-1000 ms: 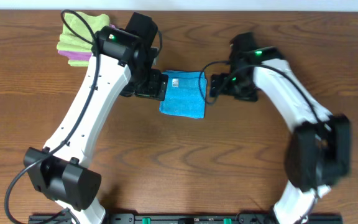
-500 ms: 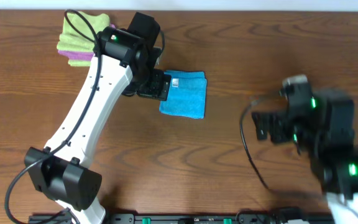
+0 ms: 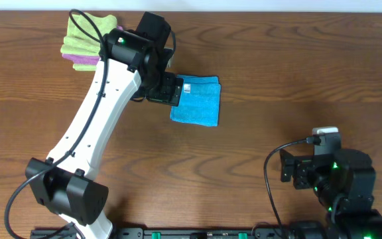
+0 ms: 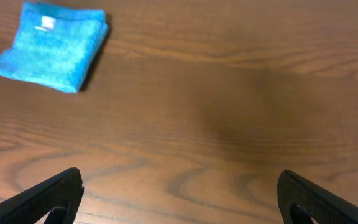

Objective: Fold the cloth

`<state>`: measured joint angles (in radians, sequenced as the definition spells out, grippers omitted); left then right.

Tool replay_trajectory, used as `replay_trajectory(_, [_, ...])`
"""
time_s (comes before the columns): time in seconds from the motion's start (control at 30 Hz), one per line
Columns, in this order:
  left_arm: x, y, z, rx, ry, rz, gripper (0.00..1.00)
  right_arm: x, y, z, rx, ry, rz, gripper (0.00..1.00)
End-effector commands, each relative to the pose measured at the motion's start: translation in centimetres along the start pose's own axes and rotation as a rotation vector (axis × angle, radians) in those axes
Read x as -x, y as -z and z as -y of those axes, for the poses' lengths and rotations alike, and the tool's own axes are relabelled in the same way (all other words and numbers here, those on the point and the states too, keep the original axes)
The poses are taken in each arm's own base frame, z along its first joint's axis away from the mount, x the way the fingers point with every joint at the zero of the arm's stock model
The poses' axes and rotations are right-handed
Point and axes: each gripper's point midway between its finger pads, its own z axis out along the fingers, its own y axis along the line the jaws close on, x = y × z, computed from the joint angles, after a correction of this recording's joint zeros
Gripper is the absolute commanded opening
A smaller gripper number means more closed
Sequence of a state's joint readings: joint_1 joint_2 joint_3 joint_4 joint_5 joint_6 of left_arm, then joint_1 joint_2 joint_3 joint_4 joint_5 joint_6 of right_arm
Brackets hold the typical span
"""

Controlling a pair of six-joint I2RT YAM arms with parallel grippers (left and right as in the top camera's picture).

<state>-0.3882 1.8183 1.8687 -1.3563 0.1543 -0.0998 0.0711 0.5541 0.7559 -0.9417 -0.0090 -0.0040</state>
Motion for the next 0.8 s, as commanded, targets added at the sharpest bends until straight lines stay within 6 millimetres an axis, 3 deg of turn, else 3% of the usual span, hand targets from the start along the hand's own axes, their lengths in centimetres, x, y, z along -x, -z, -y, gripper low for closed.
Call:
replay_trajectory(0.0, [-0.1,0.6,0.1,-0.007,-0.018,0.013,0.91,-0.3,-0.2,0.6,-0.029,-0.022,-0.006,0.99])
replay_trajectory(0.4, [0.0,0.6,1.0,-0.056,-0.020,0.017,0.90,-0.5,-0.3,0.6,-0.029,-0.023,-0.011,0.99])
replay_trajectory(0.47, [-0.1,0.6,0.9,-0.055,-0.019,0.011,0.84,-0.6,-0.4,0.6,-0.029,-0.023,-0.014,0.99])
replay_trajectory(0.77, [-0.4,0.6,0.9,-0.053,-0.007,-0.001,0.82,-3.2,0.8,0.5,-0.029,-0.022,0.137,0.99])
